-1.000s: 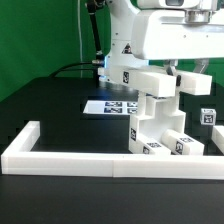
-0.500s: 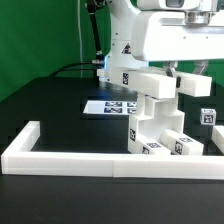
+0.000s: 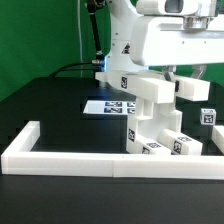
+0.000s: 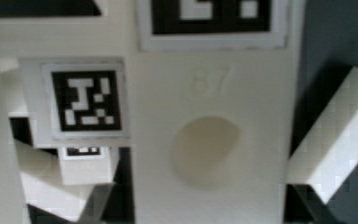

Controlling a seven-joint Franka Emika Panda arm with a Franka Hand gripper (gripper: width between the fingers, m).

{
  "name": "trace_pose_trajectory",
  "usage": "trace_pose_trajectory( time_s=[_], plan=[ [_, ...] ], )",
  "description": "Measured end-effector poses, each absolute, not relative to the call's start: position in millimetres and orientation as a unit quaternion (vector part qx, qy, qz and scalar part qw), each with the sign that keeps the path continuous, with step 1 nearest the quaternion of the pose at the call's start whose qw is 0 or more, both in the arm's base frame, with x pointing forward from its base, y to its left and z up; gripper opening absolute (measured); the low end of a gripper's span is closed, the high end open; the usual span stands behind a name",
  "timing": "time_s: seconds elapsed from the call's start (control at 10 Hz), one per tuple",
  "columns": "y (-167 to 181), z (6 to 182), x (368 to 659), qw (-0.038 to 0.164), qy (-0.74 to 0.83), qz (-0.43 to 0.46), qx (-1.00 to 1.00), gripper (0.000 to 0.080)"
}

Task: Assemble chair

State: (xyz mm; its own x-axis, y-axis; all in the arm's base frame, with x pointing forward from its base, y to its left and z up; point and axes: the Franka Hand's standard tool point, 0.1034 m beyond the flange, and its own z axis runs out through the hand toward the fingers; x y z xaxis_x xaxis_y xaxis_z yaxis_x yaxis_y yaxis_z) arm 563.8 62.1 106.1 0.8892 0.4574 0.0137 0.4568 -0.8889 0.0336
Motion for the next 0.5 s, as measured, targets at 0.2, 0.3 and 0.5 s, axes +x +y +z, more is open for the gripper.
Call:
trace_pose_trajectory(
  time_s=[0.2, 0.3, 0.5],
  plan=[
    [61, 96.5, 563, 0.016, 0.235, 0.008, 0.972, 0.029],
    [60, 92.0, 562, 0.017, 0.235, 0.007, 0.972, 0.029],
    [59, 82.1, 559, 0.018, 0.235, 0.0, 0.972, 0.029]
  ],
)
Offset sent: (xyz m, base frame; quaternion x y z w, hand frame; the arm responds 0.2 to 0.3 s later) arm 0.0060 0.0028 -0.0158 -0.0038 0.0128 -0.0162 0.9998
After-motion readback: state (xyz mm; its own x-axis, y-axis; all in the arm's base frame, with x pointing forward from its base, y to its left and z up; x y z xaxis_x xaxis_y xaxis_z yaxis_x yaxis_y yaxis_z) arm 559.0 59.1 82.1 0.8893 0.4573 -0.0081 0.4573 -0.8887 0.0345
